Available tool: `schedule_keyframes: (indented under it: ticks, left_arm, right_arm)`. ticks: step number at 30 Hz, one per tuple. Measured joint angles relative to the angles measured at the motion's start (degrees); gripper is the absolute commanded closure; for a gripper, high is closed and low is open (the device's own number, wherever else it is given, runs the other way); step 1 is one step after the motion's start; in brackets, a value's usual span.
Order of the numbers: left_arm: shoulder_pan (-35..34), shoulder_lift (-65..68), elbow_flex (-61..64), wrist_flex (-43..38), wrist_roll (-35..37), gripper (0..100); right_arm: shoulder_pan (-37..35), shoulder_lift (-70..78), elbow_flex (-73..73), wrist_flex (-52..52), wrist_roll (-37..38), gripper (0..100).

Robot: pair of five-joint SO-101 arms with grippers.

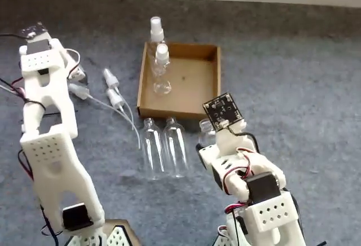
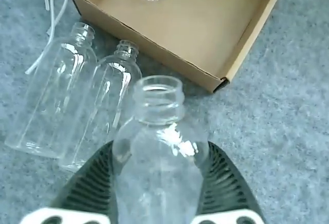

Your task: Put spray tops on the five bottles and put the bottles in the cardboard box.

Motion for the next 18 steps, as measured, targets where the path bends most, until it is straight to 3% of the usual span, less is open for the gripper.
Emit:
schedule_keyframes:
  ticks: [3,8,18]
  left_arm:
    - [1.0,3.3,-2.9,0.2,0.4,83]
    - [1.5,5.5,-3.9,0.2,0.4,100]
    - [1.6,5.5,-7.2,6.2,0.4,100]
  right_arm:
    - [0.0,0.0,0.0,0.0,0.0,99.5]
    - [0.0,0.0,0.0,0.0,0.0,99.5]
    - [0.0,0.0,0.0,0.0,0.0,99.5]
